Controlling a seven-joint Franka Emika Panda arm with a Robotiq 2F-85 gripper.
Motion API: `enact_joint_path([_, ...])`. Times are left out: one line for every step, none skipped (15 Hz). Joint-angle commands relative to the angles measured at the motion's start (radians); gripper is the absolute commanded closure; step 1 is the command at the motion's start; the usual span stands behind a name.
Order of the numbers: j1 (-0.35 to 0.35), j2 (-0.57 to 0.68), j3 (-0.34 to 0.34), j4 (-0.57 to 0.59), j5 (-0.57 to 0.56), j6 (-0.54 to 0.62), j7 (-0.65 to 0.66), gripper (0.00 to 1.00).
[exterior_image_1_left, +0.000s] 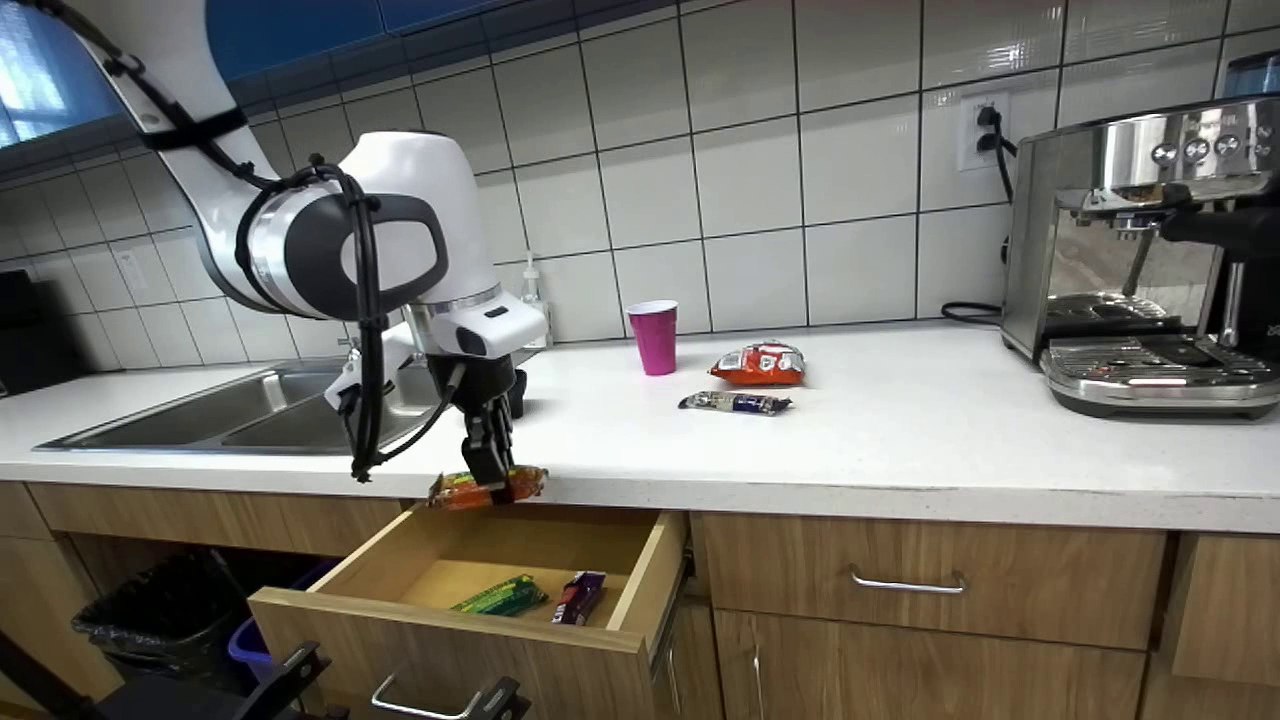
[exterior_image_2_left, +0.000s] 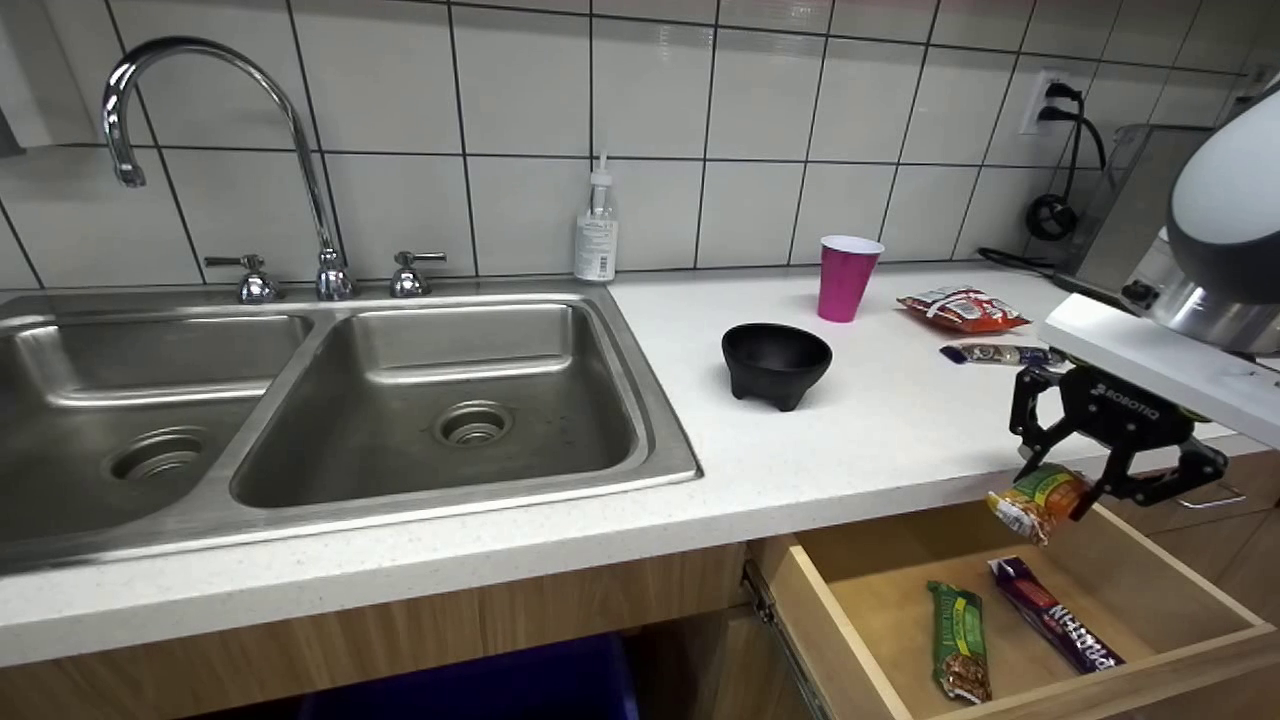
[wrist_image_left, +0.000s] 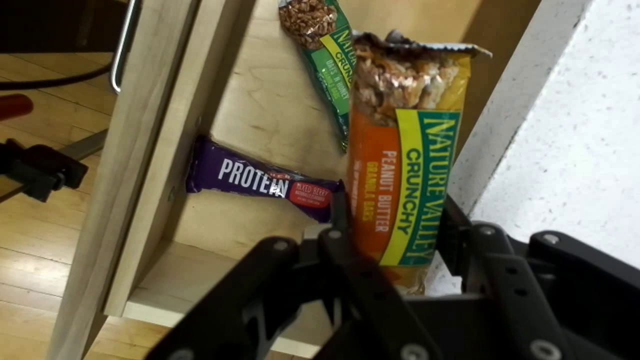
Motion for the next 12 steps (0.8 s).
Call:
enact_joint_path([-0.021, 0.014, 0.014, 0.000, -0.002, 0.003, 0.013, 0.82])
enact_joint_path([-0.021, 0.019, 0.013, 0.000, -0.004, 0.003, 0.014, 0.82])
enact_joint_path([-0.020, 0.024, 0.012, 0.001, -0.004, 0.003, 0.016, 0.82])
enact_joint_path([-0.020, 0.029, 0.010, 0.001, -0.005, 0.004, 0.017, 0.82])
enact_joint_path([-0.020, 0.033, 0.009, 0.001, -0.006, 0.004, 0.018, 0.82])
enact_joint_path([-0.019, 0.038, 0.007, 0.001, -0.008, 0.004, 0.021, 0.82])
enact_joint_path([-0.019, 0.042, 0.005, 0.001, -0.008, 0.004, 0.022, 0.82])
enact_joint_path([-0.018, 0.045, 0.004, 0.001, -0.007, 0.004, 0.022, 0.82])
enact_joint_path([-0.017, 0.048, 0.002, 0.001, -0.007, 0.004, 0.023, 0.82])
enact_joint_path([-0.016, 0.051, 0.000, 0.001, -0.008, 0.004, 0.024, 0.82])
enact_joint_path([-0.015, 0.054, -0.001, 0.001, -0.010, 0.004, 0.026, 0.82])
enact_joint_path([-0.015, 0.056, -0.002, 0.001, -0.009, 0.004, 0.026, 0.82])
